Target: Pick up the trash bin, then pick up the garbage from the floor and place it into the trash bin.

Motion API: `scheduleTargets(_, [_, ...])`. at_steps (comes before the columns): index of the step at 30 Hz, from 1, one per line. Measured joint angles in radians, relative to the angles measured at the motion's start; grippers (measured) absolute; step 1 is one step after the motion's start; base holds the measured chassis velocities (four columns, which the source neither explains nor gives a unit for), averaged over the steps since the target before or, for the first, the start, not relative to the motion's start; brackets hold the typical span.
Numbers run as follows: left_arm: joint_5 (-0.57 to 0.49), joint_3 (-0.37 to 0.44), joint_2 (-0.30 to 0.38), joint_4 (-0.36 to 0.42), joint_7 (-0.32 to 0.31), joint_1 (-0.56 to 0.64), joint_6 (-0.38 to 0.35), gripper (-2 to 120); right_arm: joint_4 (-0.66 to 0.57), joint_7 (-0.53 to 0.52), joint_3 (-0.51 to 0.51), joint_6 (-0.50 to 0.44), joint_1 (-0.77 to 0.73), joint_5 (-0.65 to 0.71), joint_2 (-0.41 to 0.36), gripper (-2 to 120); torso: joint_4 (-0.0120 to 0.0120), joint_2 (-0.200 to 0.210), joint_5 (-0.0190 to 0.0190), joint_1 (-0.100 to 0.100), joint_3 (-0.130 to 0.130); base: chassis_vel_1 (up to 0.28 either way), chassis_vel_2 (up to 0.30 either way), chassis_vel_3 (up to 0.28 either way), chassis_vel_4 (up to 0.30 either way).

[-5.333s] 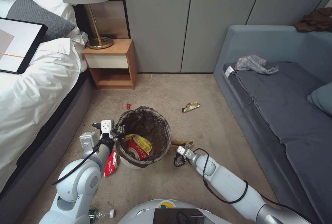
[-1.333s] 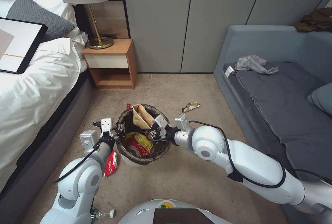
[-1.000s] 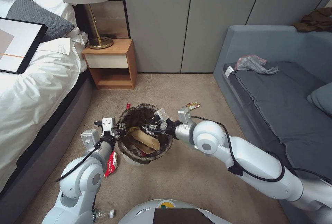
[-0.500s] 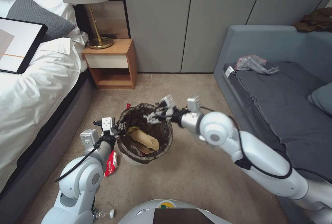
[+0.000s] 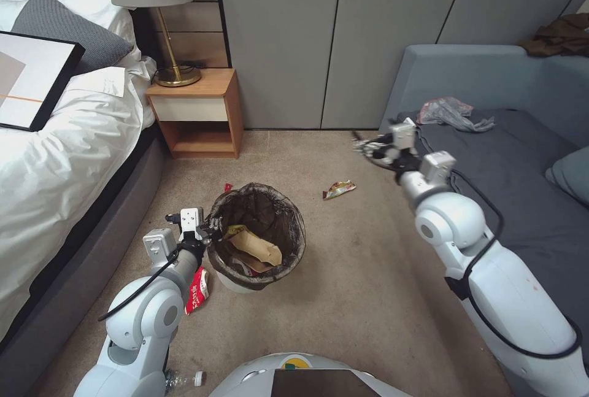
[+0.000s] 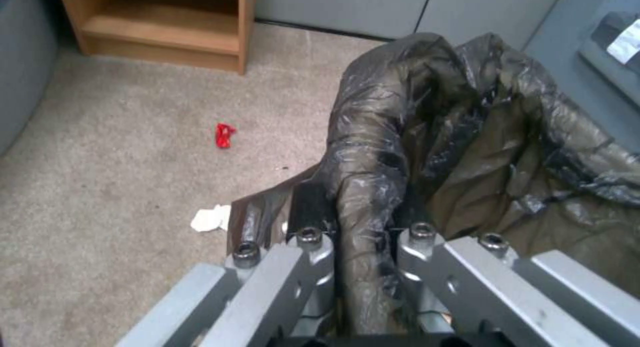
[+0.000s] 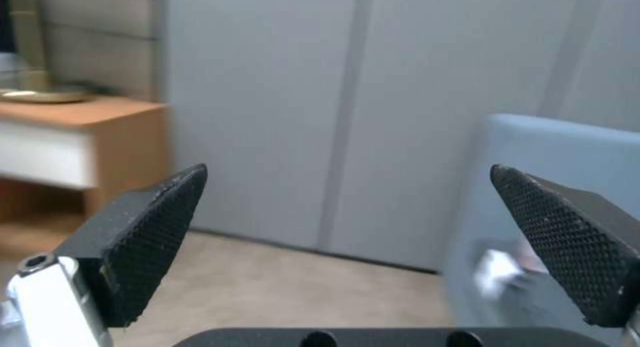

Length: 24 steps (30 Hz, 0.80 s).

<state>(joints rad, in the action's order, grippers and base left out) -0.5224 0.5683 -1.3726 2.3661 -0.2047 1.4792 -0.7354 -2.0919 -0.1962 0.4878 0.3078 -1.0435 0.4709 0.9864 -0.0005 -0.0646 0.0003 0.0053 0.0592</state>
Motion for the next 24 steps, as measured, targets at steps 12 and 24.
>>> scheduleTargets(12, [-0.024,-0.004,-0.002,0.021,-0.02,0.024,0.0,6,0.031,0.058,0.262,-0.281,-0.379,-0.264,0.327,100,-0.0002,0.0,-0.0003,0.0,0.0,0.0,0.0,0.0,0.0])
scheduleTargets(24, [-0.037,-0.009,-0.011,0.042,-0.024,0.049,0.0,5,0.053,0.092,0.239,-0.351,-0.418,-0.314,0.389,100,0.0,0.0,-0.0004,0.0,0.0,0.0,0.0,0.0,0.0])
